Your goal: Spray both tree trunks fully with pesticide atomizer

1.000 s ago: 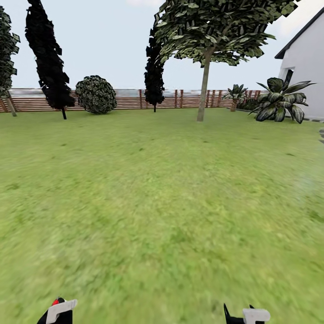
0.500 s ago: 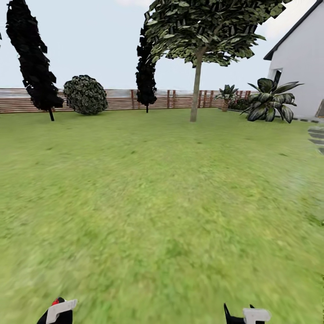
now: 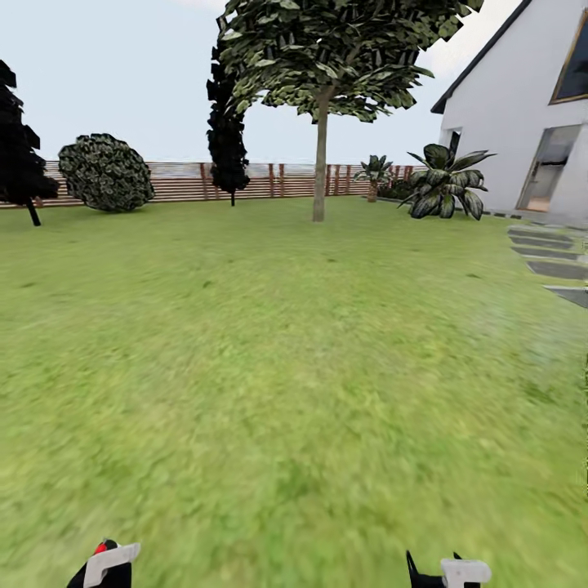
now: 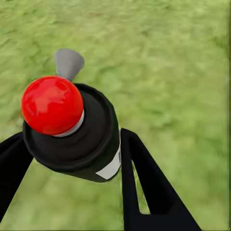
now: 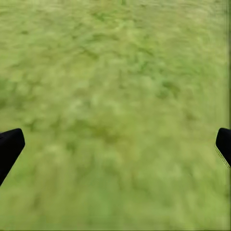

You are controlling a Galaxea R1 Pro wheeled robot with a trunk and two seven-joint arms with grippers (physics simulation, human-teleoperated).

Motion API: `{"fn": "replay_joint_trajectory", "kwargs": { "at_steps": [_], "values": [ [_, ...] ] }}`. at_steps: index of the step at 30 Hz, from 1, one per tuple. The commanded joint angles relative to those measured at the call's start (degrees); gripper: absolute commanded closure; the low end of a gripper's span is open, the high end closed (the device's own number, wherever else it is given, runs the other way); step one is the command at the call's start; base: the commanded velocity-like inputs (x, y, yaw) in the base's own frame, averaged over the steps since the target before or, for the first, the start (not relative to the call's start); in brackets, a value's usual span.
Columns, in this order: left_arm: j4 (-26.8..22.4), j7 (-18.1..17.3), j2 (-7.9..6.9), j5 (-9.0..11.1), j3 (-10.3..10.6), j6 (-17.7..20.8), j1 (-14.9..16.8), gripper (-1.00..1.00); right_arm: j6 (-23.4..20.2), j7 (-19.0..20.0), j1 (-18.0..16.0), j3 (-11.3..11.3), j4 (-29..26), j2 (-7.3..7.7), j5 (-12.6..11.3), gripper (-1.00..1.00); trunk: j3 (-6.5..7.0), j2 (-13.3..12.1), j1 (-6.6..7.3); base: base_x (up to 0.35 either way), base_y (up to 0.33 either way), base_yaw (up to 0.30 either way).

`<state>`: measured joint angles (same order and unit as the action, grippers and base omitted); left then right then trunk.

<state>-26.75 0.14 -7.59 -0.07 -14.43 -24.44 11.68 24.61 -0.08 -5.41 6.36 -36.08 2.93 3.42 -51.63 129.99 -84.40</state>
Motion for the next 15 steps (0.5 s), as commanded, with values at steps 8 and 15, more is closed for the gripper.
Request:
{"fn": "replay_joint_trajectory", "kwargs": {
  "at_steps": [8, 15],
  "values": [
    [0.0, 0.0, -0.02, 0.0, -0.1, -0.2, 0.0, 1.0, 0.2, 0.0, 0.0, 0.1, 0.0, -0.02, 0.4, -1.0, -0.05, 0.0, -0.02, 0.338, 0.0, -0.032],
    [0.0, 0.0, -0.05, 0.0, -0.1, -0.2, 0.0, 1.0, 0.2, 0.0, 0.0, 0.1, 0.0, -0.03, 0.4, -1.0, -0.05, 0.0, -0.02, 0.338, 0.0, 0.0]
  ]
}}
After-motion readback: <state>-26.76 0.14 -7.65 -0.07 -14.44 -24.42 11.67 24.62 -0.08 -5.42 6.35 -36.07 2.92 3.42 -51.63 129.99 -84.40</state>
